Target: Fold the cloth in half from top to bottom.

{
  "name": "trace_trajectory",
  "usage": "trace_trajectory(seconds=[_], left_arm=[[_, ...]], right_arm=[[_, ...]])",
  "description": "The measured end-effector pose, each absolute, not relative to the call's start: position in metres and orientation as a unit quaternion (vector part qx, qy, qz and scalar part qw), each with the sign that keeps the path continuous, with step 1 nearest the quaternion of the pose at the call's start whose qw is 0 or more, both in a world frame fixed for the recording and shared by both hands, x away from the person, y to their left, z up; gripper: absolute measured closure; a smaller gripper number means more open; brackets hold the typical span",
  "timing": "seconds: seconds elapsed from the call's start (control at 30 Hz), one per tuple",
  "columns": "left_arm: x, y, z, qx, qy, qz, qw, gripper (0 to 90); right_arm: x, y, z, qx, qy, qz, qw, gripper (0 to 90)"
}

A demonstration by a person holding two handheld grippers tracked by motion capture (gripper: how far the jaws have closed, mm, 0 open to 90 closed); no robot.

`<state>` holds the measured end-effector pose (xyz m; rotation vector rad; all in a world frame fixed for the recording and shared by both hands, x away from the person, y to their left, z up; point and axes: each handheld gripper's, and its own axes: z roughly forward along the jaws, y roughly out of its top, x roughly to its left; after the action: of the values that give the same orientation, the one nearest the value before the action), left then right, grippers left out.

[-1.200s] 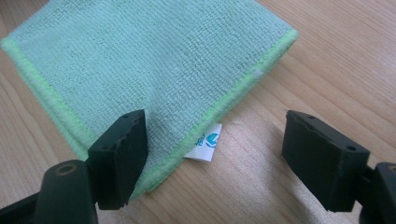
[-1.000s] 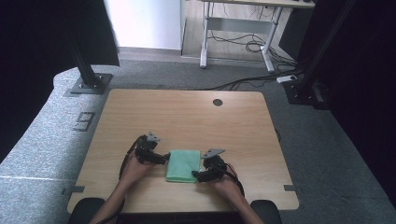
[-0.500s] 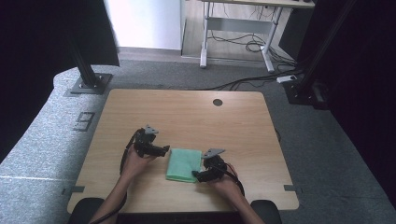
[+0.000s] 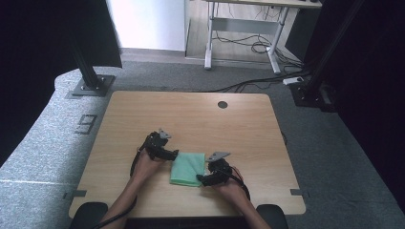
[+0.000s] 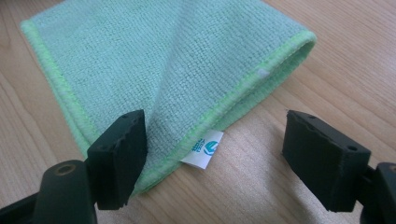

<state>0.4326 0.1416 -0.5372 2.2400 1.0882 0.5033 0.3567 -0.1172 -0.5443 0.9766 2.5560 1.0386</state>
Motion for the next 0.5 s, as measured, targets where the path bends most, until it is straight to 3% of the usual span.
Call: trace_trajectory(seconds=[0.27, 0.5], left_arm=[[0.43, 0.144, -0.537, 0.838, 0.412, 0.178, 0.311, 9.2], [0.394, 0.146, -0.524, 0.847, 0.385, 0.142, 0.339, 8.9]], right_arm=[[0.356, -0.117, -0.545, 0.333, 0.867, 0.353, 0.109, 21.7], [0.356, -0.117, -0.545, 0.335, 0.867, 0.353, 0.109, 20.8]])
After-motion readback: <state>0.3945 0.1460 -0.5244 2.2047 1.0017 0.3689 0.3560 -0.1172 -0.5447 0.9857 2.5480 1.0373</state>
